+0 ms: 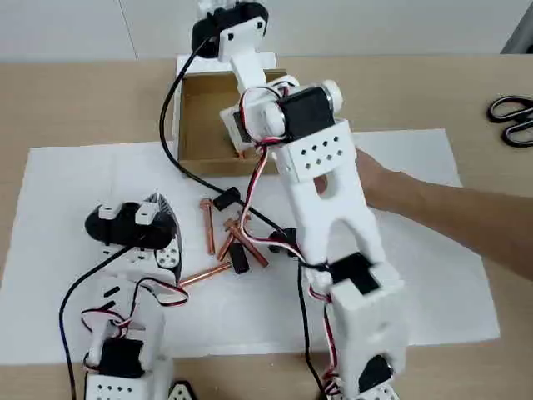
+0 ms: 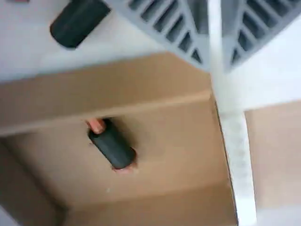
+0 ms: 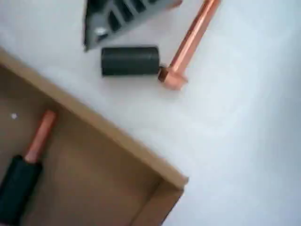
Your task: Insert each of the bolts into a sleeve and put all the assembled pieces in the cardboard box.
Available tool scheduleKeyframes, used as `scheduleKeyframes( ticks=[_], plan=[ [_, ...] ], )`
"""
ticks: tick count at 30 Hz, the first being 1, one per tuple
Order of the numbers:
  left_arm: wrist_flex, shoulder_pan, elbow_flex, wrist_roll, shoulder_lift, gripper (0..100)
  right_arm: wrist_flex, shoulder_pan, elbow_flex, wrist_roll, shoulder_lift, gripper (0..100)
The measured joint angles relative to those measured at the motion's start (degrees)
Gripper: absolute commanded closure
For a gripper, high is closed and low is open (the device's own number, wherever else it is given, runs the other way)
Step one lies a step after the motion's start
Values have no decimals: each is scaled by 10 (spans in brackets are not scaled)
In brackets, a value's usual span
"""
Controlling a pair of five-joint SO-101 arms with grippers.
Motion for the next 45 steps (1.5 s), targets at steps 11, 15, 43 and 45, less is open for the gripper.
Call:
scheduleKeyframes(
  ticks=[11, 15, 43, 45],
  plan=[
    [0, 0, 10, 0, 0, 994, 0, 0, 154, 0, -150, 808],
    [0, 0, 10, -1, 0, 994, 0, -3, 238, 0, -193, 808],
    [122, 0, -22, 80, 0, 994, -191, 72, 751, -207, -314, 808],
    [122, 0, -22, 80, 0, 994, -191, 70, 760, -207, -314, 808]
  ],
)
